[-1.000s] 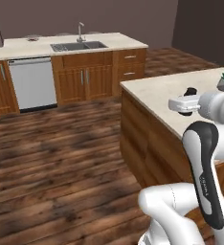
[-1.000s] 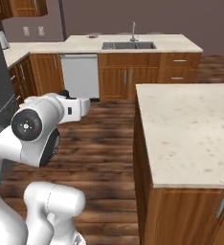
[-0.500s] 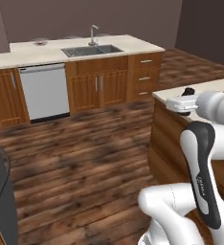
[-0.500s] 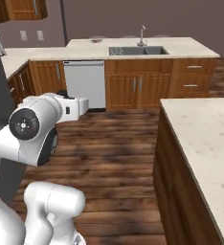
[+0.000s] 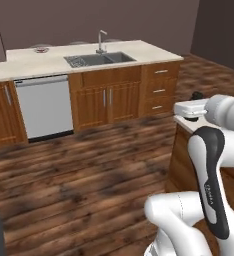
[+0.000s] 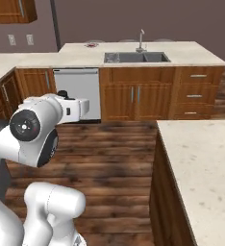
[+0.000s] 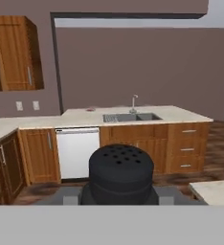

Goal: Retrieve the shaker from the cabinet and place it next the steak on a plate on the dining table.

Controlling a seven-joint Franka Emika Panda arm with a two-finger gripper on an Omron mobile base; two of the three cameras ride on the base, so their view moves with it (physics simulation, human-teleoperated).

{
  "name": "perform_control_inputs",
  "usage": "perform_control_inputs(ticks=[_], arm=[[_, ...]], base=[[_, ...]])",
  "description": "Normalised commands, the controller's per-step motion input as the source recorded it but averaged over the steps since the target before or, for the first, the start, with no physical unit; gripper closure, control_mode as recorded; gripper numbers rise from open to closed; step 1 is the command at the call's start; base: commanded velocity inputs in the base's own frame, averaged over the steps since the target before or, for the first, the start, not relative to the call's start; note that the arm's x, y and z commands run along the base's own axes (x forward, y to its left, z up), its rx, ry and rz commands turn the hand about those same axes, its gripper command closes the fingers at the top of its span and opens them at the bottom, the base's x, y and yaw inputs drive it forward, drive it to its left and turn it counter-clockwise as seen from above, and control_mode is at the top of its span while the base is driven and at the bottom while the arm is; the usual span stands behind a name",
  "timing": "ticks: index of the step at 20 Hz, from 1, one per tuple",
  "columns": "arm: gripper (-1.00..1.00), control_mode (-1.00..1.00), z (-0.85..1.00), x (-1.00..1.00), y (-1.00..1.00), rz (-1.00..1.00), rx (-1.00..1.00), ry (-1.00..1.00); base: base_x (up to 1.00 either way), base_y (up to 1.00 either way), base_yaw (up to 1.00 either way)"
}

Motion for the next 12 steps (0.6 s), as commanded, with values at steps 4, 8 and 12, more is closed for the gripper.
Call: perform_control_inputs(ticks=[4,8,12], arm=[[1.0,1.0,0.0,0.0,0.0,0.0,0.0,0.0],[1.0,1.0,0.0,0.0,0.0,0.0,0.0,0.0],[1.0,1.0,0.0,0.0,0.0,0.0,0.0,0.0]], base=[[1.0,-0.35,0.07],[1.0,-0.04,0.01],[1.0,0.06,0.0]])
